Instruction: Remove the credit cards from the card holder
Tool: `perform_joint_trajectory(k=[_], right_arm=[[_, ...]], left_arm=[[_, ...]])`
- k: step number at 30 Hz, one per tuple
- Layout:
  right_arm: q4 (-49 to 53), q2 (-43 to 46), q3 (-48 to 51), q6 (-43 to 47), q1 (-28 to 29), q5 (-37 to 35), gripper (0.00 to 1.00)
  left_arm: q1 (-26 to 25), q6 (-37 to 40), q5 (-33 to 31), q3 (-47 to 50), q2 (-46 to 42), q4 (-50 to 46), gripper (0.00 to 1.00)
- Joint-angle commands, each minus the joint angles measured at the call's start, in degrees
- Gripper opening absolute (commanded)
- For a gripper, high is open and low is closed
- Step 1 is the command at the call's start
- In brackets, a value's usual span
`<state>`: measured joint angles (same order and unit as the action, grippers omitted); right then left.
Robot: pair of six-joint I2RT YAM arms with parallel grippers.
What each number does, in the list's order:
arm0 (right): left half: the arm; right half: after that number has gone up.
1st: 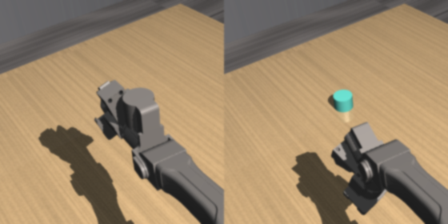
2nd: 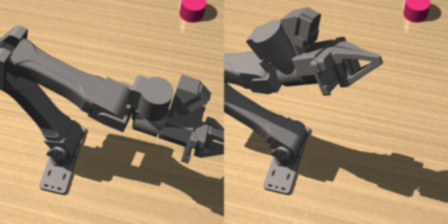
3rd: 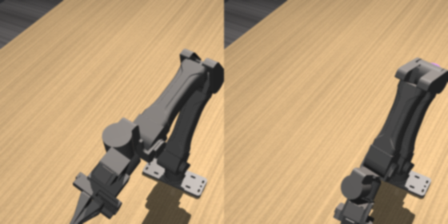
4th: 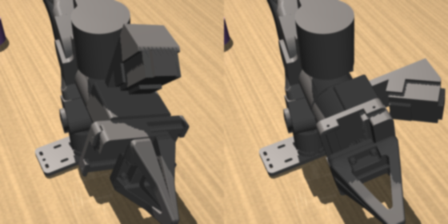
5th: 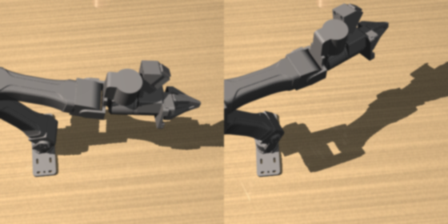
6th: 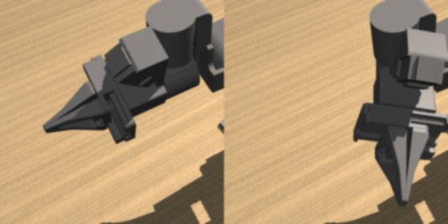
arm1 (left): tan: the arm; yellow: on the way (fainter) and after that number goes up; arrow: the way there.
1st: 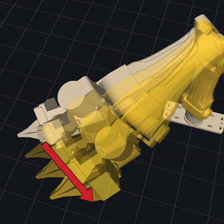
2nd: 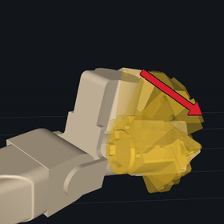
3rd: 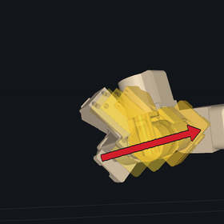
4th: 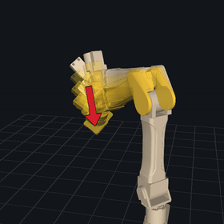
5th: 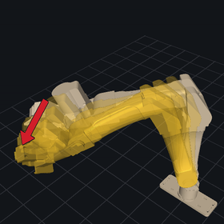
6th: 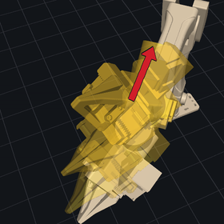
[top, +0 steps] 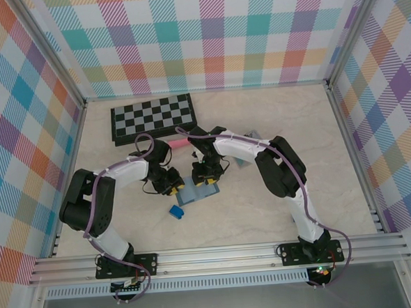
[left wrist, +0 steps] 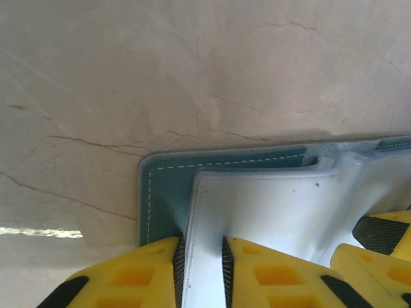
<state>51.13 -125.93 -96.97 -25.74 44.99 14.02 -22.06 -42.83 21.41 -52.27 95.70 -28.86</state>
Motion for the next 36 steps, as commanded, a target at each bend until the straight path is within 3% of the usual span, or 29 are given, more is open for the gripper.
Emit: perform_joint_trajectory(k=[1, 6, 13, 22, 28, 36], right_arm=[[1.52, -3.05, -0.02, -0.44, -0.11, -0.40, 0.40], [1.43, -3.01, 0.22, -0.44, -0.09, -0.32, 0.38], [-0.47, -1.62, 1.97, -1.85, -0.17, -0.22, 0.29], [-5.06, 5.24, 5.11, -6.26, -0.17, -0.67, 0.25], [-6.31, 13.76, 5.00, -9.10, -0.26, -1.66, 0.34], [-4.18, 25.93, 5.35, -8.87, -2.58, -13.99, 0.59]], left_arm=[[-1.11, -0.48, 2.47, -0.75, 1.39, 2.27, 0.20], [-1.49, -0.66, 2.91, -1.18, 2.11, 2.76, 0.15], [-1.91, -0.64, 5.19, -2.62, 4.50, 5.14, 0.01], [-1.93, 0.87, 4.13, -7.68, 5.17, 2.19, 0.00], [-1.74, 4.11, -3.16, -14.16, 1.82, -8.85, 0.35], [0.03, 7.15, -12.52, -21.37, -7.36, -19.02, 0.71]])
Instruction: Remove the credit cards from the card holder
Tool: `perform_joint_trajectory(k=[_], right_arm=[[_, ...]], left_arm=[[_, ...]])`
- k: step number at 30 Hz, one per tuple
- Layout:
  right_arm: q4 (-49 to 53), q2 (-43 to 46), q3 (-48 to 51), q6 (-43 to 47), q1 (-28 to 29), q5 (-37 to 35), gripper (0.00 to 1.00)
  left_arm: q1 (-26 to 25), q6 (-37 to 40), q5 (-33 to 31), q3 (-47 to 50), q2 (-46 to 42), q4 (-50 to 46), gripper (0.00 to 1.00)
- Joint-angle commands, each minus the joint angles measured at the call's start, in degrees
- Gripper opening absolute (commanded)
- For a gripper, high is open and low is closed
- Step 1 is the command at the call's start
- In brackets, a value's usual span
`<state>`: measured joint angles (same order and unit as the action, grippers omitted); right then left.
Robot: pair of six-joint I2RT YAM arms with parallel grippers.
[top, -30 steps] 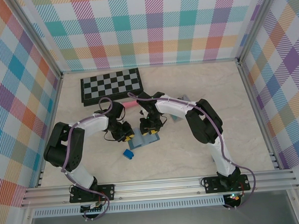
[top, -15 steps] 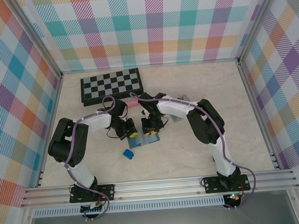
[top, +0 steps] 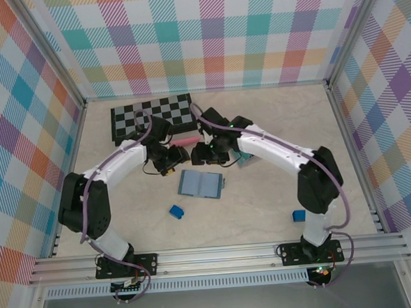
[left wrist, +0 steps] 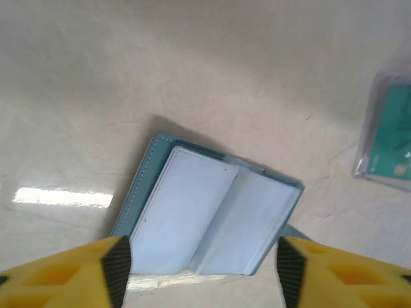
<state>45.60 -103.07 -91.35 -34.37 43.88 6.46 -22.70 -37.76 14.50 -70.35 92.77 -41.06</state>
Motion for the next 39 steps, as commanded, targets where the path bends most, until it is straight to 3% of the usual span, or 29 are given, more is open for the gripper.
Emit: perform_joint_trajectory(k=[1, 7, 9, 17, 23, 27, 30, 34, 39], right_arm=[[1.57, 4.72, 0.21, 0.43, -2.21, -9.25, 0.63], [-1.28, 15.82, 6.73, 5.97, -7.30, -28.20, 0.91], [-3.87, 19.63, 10.19, 8.42, -10.26, -32.59, 1.00], [-15.40, 29.12, 24.76, 12.47, -25.20, -41.13, 1.00], [-26.30, 30.45, 35.90, 15.51, -31.69, -41.64, 1.00], [-35.14, 28.61, 42.85, 20.79, -34.56, -34.31, 1.00], [-42.23, 28.05, 47.85, 23.42, -34.64, -32.63, 1.00], [-53.30, 28.04, 54.23, 26.67, -34.69, -30.96, 1.00], [-65.46, 26.74, 60.61, 31.11, -34.71, -26.38, 1.00]], left_arm=[[1.18, 2.55, -7.17, -4.01, -5.79, -7.78, 0.76], [3.99, 8.25, -21.30, -3.01, -15.25, -6.67, 1.00], [4.80, 10.65, -26.35, 1.15, -19.38, -2.57, 1.00], [6.52, 16.63, -40.49, 12.32, -27.54, 9.01, 1.00], [6.61, 26.50, -43.67, 23.79, -31.66, 23.97, 1.00], [6.66, 33.07, -46.85, 36.12, -35.17, 41.08, 1.00], [7.10, 35.67, -48.80, 39.59, -34.85, 47.26, 1.00], [8.86, 36.10, -46.27, 41.52, -31.03, 50.16, 1.00], [12.00, 36.99, -40.76, 47.36, -27.04, 61.01, 1.00]])
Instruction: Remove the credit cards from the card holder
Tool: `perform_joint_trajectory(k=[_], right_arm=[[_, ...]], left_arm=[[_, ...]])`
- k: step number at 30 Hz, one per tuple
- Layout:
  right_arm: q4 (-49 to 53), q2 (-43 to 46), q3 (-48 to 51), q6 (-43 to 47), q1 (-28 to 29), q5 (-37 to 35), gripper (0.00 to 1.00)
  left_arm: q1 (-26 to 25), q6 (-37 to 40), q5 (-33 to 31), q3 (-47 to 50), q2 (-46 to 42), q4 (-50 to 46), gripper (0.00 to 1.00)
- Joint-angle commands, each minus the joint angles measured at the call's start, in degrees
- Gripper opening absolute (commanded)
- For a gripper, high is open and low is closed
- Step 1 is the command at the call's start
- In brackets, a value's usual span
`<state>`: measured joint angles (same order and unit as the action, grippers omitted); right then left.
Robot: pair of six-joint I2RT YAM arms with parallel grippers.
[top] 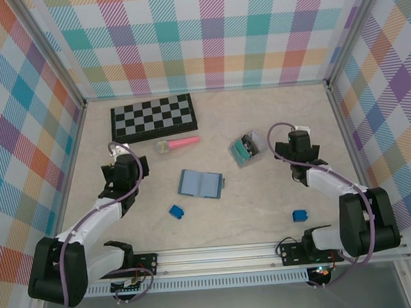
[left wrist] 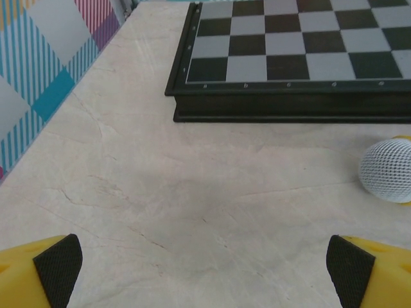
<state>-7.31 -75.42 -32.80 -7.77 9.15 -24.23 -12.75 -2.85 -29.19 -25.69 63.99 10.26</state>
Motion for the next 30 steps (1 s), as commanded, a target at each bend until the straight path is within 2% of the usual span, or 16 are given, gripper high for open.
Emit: perform_joint_trajectory(k=[1, 4, 8, 12, 18, 22, 25, 30], right_arm=[[-14.48, -1.32, 2.66, 5.73, -0.01, 5.44, 1.00], [-20.75, -3.62, 4.13, 7.69, -0.17, 8.13, 1.00], [-23.73, -6.58, 3.86, 9.27, -0.49, 8.98, 1.00], [-31.34, -7.31, 6.64, 8.75, -3.45, 12.57, 1.00], [-39.11, -10.23, 9.88, 6.70, -6.14, 16.13, 1.00], [-41.69, -11.75, 10.69, 6.80, -6.16, 16.29, 1.00], [-42.47, -11.64, 11.21, 6.72, -6.17, 16.22, 1.00], [-41.33, -11.95, 10.34, 6.30, -6.16, 15.42, 1.00]], left_arm=[[2.56, 2.89, 4.11, 3.24, 2.98, 11.68, 1.00], [4.14, 5.16, 8.86, 3.00, 6.61, 14.56, 1.00], [6.27, 6.72, 16.27, 3.07, 9.90, 19.31, 1.00], [7.64, 7.69, 22.37, 3.43, 12.18, 24.48, 1.00], [7.92, 6.51, 24.80, 1.71, 16.24, 27.57, 1.00], [7.92, 7.16, 27.19, 3.81, 21.90, 36.95, 1.00], [7.78, 6.98, 26.18, 4.64, 25.44, 41.75, 1.00], [7.48, 5.69, 22.38, 3.19, 25.47, 38.86, 1.00]])
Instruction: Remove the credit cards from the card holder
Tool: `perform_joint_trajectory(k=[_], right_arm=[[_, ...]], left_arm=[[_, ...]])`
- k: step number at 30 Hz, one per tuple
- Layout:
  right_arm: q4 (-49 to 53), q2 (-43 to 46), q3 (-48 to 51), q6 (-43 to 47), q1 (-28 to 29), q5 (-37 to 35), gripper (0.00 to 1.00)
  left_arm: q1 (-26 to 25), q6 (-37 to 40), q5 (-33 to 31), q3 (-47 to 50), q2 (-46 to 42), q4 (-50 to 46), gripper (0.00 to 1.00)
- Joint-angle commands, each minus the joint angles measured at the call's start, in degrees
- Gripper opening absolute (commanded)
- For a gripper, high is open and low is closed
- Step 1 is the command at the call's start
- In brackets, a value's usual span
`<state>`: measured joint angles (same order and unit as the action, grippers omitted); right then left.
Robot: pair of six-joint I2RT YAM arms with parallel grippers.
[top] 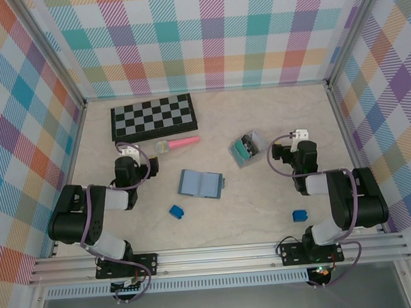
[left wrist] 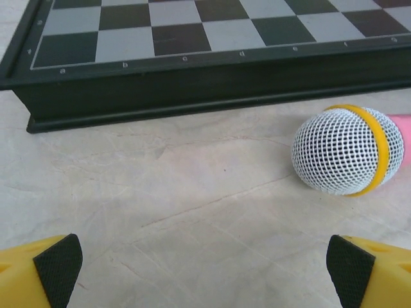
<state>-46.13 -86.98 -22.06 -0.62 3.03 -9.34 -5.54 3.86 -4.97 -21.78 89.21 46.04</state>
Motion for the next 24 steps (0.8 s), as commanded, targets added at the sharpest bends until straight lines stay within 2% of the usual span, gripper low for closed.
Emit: perform_joint_trajectory(k=[1, 24], right_arm=[[-2.30, -0.38, -0.43, -0.86, -0.18, 0.56, 1.00], [-1.50, -0.40, -0.87, -1.35, -0.94, 1.86, 1.00]], left_arm=[[0.25, -1.64, -3.09, -1.61, 0.35, 1.44, 1.00], [0.79, -2.34, -2.99, -2.30, 0.61, 0.37, 1.00]])
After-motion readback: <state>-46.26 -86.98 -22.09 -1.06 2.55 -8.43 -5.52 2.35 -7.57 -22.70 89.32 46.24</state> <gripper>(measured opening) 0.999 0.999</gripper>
